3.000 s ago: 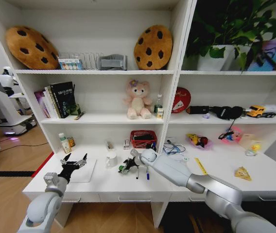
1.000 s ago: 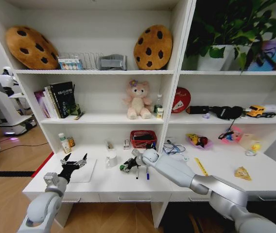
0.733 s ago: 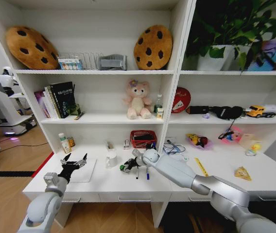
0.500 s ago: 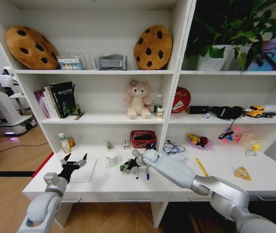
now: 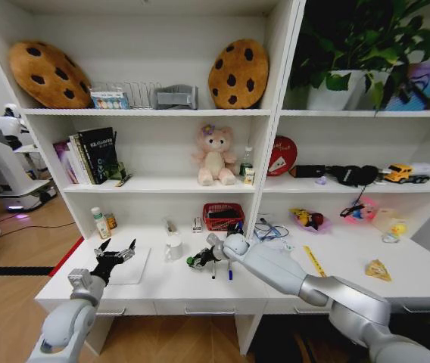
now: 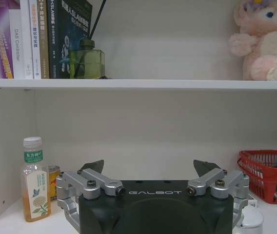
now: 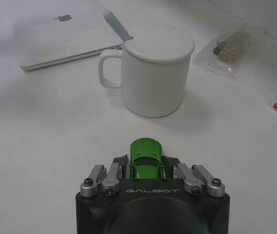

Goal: Organize the objects on the table.

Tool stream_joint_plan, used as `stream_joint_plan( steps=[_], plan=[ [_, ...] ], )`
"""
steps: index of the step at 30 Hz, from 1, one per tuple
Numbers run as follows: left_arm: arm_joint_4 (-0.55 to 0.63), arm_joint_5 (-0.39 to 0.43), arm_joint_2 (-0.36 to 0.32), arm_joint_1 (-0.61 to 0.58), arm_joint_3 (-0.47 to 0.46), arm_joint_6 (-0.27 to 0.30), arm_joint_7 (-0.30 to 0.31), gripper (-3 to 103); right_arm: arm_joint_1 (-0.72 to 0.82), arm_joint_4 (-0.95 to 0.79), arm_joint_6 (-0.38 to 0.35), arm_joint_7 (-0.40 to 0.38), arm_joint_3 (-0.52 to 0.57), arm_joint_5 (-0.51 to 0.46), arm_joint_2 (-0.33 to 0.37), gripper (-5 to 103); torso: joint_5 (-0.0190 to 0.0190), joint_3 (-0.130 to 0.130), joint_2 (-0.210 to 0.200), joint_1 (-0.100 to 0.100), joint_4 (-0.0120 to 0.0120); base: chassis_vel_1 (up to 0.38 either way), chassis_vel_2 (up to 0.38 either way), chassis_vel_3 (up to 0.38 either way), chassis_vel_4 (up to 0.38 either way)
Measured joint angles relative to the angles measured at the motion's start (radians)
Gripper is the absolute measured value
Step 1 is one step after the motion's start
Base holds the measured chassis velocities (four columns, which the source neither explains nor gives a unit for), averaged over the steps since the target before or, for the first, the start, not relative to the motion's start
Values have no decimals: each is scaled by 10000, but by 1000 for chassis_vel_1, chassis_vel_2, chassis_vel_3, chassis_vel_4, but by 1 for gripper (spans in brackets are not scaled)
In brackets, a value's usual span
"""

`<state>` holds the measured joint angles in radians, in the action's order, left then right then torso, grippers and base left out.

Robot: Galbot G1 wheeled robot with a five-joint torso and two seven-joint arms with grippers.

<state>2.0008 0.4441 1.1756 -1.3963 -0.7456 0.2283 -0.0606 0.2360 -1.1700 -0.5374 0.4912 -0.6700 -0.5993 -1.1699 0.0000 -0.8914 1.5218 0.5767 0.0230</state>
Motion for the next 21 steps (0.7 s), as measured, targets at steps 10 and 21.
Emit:
stream_joint_plan(
  steps=[10,21],
  plan=[
    [0,0,0,0,0,0,0,100,60,-63,-28,-254,79,-143,101,34,0,0,0,0,-1,0,0,0,0],
    [0,0,-1,0,0,0,0,100,407,-1740,-398,-1490,1034,-342,756,34,0,0,0,1,0,0,0,0,0]
  ],
)
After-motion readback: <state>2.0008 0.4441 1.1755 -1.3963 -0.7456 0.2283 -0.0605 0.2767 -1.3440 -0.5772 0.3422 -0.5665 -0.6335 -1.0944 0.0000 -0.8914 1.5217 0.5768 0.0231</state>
